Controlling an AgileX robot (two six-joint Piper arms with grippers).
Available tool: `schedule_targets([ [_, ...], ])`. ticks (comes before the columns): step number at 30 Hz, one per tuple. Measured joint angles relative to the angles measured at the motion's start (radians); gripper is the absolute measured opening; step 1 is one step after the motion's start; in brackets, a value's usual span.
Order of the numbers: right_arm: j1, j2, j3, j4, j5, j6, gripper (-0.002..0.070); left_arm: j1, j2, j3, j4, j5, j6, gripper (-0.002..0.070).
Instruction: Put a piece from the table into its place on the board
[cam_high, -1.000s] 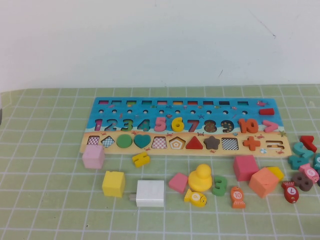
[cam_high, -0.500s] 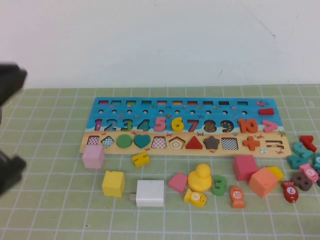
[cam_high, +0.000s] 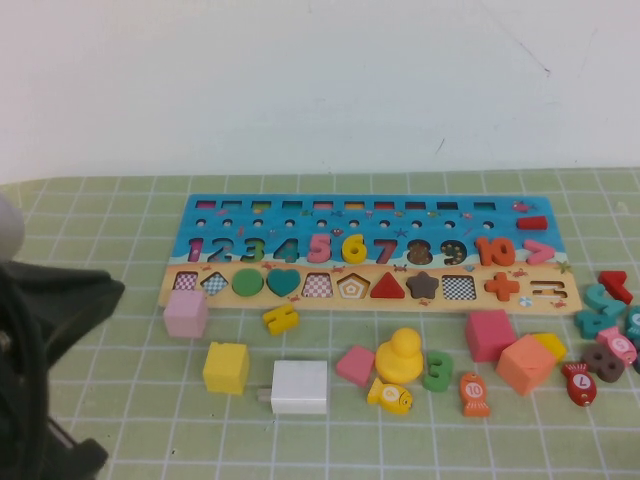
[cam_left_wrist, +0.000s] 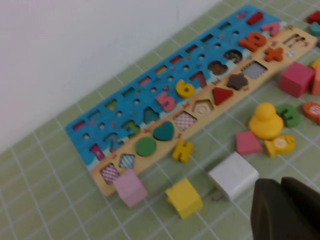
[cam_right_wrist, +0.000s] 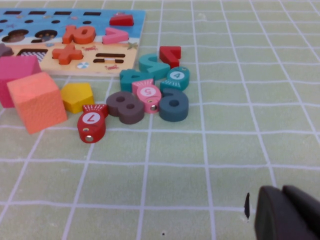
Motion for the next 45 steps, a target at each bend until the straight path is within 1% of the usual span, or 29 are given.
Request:
schedule_targets([
  [3, 0.000, 0.000, 0.000, 0.000, 0.000, 0.000, -0.0003, 0.003, 0.000, 0.000, -0.056, 0.005, -0.002, -0.0001],
  [5, 0.000, 0.000, 0.000, 0.000, 0.000, 0.000, -0.0003, 0.035, -0.005, 0.004, -0.117, -0.009, 0.015, -0.0001],
  [6, 0.000, 0.000, 0.000, 0.000, 0.000, 0.000, -0.0003, 0.067, -0.011, 0.013, -0.144, -0.030, 0.038, -0.0002],
  [8, 0.000, 0.000, 0.000, 0.000, 0.000, 0.000, -0.0003, 0.147, -0.030, 0.048, -0.191, -0.121, 0.100, -0.0002],
  [9, 0.000, 0.000, 0.000, 0.000, 0.000, 0.000, -0.0003, 0.200, -0.044, 0.079, -0.217, -0.195, 0.139, -0.0002],
  [12, 0.000, 0.000, 0.000, 0.000, 0.000, 0.000, -0.0003, 0.363, -0.103, 0.218, -0.309, -0.468, 0.233, -0.0002],
  [16, 0.000, 0.000, 0.000, 0.000, 0.000, 0.002, -0.0003, 0.589, -0.240, 0.456, -0.433, -0.822, 0.274, -0.0002],
  [18, 0.000, 0.000, 0.000, 0.000, 0.000, 0.005, -0.0003, 0.676, -0.323, 0.575, -0.490, -0.930, 0.277, -0.0002],
  [20, 0.000, 0.000, 0.000, 0.000, 0.000, 0.007, -0.0003, 0.757, -0.421, 0.699, -0.539, -0.988, 0.278, -0.0002],
  [23, 0.000, 0.000, 0.000, 0.000, 0.000, 0.010, -0.0003, 0.840, -0.568, 0.862, -0.603, -0.985, 0.303, -0.0002],
  [26, 0.000, 0.000, 0.000, 0.000, 0.000, 0.011, -0.0003, 0.908, -0.712, 0.979, -0.705, -0.953, 0.382, -0.0002],
  [28, 0.000, 0.000, 0.000, 0.000, 0.000, 0.011, -0.0003, 0.952, -0.773, 1.044, -0.746, -0.940, 0.423, -0.0002],
  [31, 0.000, 0.000, 0.000, 0.000, 0.000, 0.011, -0.0003, 1.029, -0.809, 1.115, -0.779, -0.927, 0.432, -0.0002],
  [36, 0.000, 0.000, 0.000, 0.000, 0.000, 0.011, -0.0003, 1.140, -0.813, 1.120, -0.812, -0.878, 0.451, -0.0002],
  [40, 0.000, 0.000, 0.000, 0.000, 0.000, 0.011, -0.0003, 1.184, -0.816, 1.120, -0.814, -0.839, 0.462, -0.0002],
  [45, 0.000, 0.000, 0.000, 0.000, 0.000, 0.011, -0.0003, 1.191, -0.816, 1.120, -0.814, -0.804, 0.480, -0.0002],
])
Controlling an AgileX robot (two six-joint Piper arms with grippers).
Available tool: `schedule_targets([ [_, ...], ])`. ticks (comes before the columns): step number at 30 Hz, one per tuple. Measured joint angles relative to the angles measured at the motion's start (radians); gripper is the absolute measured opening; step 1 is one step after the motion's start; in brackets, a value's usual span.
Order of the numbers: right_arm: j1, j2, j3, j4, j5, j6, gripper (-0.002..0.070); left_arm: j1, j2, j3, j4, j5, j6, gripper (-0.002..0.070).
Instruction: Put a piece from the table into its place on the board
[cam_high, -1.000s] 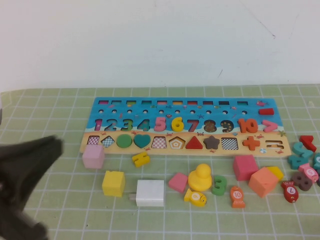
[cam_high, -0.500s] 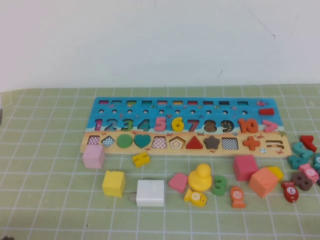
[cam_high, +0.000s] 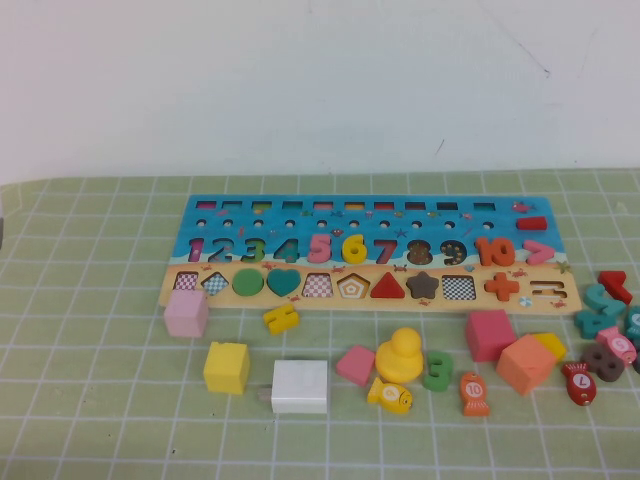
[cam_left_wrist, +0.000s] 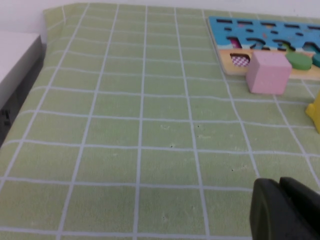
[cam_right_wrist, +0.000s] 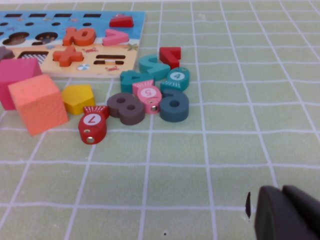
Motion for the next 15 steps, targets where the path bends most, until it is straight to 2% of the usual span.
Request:
schedule_targets([
  [15, 0.000, 0.000, 0.000, 0.000, 0.000, 0.000, -0.0003, 0.000, 0.000, 0.000, 0.000, 0.013, 0.007, -0.0002],
])
